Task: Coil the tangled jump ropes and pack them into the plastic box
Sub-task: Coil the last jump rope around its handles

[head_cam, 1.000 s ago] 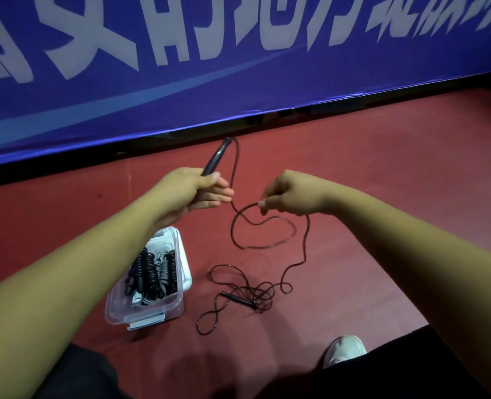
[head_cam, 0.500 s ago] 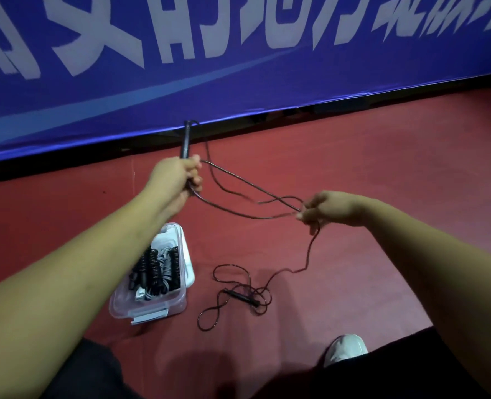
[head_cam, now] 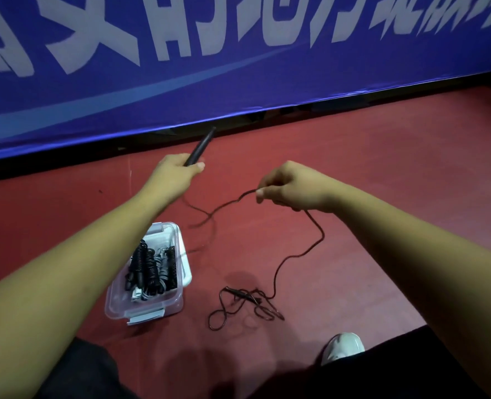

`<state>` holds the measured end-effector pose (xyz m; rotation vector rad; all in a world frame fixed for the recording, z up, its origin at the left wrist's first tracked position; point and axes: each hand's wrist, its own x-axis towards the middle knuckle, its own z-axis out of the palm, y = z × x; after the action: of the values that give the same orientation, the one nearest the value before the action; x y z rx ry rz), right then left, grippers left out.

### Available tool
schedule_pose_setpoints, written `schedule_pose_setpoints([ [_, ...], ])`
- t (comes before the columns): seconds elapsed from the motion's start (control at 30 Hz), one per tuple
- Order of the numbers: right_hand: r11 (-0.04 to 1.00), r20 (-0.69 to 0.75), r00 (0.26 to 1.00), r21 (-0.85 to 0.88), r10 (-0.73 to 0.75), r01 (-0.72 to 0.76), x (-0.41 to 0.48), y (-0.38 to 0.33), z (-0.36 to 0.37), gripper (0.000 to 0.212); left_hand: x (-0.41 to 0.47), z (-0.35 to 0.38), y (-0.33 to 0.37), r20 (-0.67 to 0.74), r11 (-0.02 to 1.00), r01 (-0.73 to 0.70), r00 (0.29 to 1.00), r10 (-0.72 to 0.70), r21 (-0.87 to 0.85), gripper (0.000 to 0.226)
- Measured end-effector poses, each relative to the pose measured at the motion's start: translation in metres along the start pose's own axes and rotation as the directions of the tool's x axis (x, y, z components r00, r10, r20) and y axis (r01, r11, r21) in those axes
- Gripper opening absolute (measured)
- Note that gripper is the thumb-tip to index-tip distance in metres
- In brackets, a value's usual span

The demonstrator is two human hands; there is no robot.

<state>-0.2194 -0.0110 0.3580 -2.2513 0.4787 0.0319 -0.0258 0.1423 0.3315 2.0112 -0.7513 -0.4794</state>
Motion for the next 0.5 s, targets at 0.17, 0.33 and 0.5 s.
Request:
schedule_pose_setpoints([
  [0.17,0.99,-0.171,0.984,0.12,-0.056,0.078,0.008,-0.019,0.006,0.022,-0.028,0.027,0.022,0.396,0.939,0.035,0.912,0.11,-0.341,0.018],
  [0.33,0.934,0.028,1.0,0.358,0.003,-0.013,0.005,0.007,-0.005,0.022,-0.021,0.02,0.028,0.217,0.867,0.086,0.976,0.026,-0.491,0.024],
  [0.5,0.928,0.206,0.963,0.293,0.172,-0.228,-0.01,0.066,-0.016,0.017,-0.005,0.003,0.001,0.083,0.878,0.136,0.99,-0.111,-0.459,0.026],
])
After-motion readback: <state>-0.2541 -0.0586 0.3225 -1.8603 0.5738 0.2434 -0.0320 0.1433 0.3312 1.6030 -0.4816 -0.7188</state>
